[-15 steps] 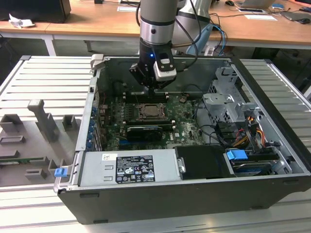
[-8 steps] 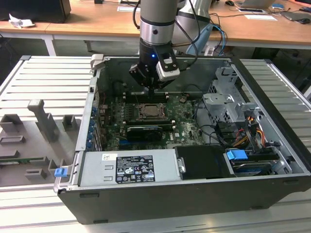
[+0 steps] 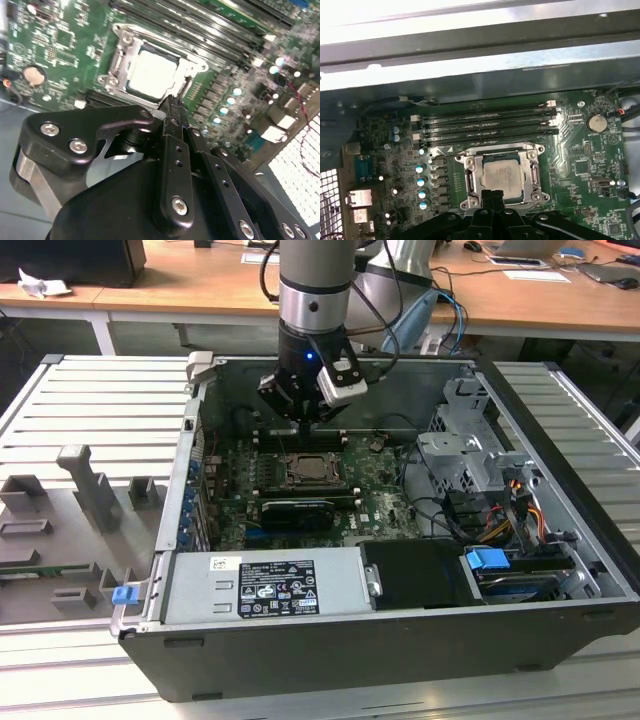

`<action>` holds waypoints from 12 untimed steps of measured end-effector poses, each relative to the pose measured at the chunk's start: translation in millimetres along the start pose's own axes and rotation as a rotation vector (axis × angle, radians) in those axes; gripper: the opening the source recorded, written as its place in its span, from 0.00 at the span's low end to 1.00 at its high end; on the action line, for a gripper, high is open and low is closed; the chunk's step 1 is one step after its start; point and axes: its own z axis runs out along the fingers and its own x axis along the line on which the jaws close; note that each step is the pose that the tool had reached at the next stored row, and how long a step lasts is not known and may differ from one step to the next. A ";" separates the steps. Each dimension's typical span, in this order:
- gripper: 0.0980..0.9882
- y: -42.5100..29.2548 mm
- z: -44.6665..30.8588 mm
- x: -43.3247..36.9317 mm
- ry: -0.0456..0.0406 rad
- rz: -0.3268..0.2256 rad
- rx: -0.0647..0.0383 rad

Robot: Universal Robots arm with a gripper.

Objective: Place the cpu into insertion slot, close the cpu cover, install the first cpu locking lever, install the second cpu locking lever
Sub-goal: 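Install the first cpu locking lever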

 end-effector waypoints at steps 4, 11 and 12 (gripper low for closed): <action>0.01 -1.1 3.0 9.1 0.0021 -0.080 0.000; 0.01 -3.3 5.6 30.2 0.0025 -0.095 -0.001; 0.01 -3.5 5.7 32.2 0.0025 -0.095 -0.001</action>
